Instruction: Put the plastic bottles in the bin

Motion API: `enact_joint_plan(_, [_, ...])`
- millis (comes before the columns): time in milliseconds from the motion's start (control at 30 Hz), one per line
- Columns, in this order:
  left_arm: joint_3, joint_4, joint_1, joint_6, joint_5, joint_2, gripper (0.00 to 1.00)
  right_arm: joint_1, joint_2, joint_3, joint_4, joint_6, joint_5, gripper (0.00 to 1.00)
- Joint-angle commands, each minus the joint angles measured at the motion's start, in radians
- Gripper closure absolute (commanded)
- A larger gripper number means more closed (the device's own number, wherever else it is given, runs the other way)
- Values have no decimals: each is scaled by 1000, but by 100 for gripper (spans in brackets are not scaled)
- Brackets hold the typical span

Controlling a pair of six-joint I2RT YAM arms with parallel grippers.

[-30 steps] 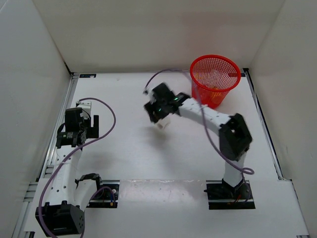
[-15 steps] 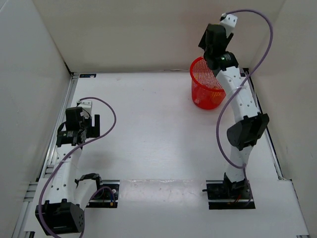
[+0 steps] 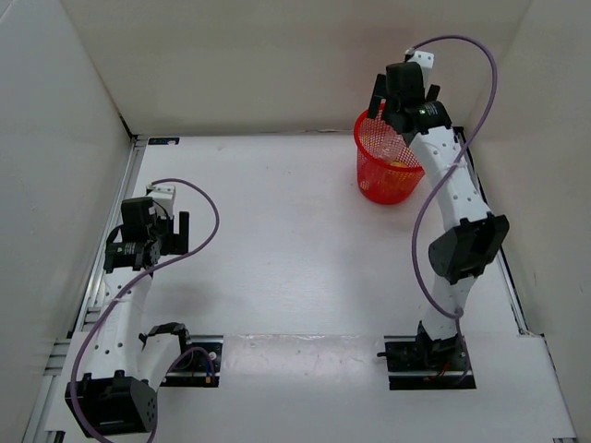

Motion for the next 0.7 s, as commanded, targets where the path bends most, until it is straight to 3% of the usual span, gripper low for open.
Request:
enact_joint_plan(0, [23,12,7,23,40,-18,0,30,-201,3,-55,-73,33,0])
enact_joint_plan(67, [42,12,7,38,54,-18,0,-16,-342,-142,-78,-23,7,0])
enact_joint_plan(167, [89,-31,7,129,213,-18,0,-121,-564,-384,-67,32,-125,0])
enact_joint_plan(200, [100,-45,7,161,264,-18,0,-148,-615,-541,-67,33,-145,0])
enact_joint_plan(233, [109,-76,-7,193,346,-9,0,-172,-661,-616,-67,43,-156,0])
enact_joint_plan(333, [157,-129,-83,288,397,64,0,-234,-841,-843,-84,68,-126,0])
enact_joint_plan(433, [218,-229,-216,295,317,211,0,-245,-930,-951,-147,155,-26,0])
enact_joint_plan(567, [177,-217,-443,236,126,316,0,-245,-1002,-1081,-227,284,-45,0])
enact_joint_plan(667, [86,-142,-478,226,66,304,0,-245,-1074,-1193,-247,347,-121,0])
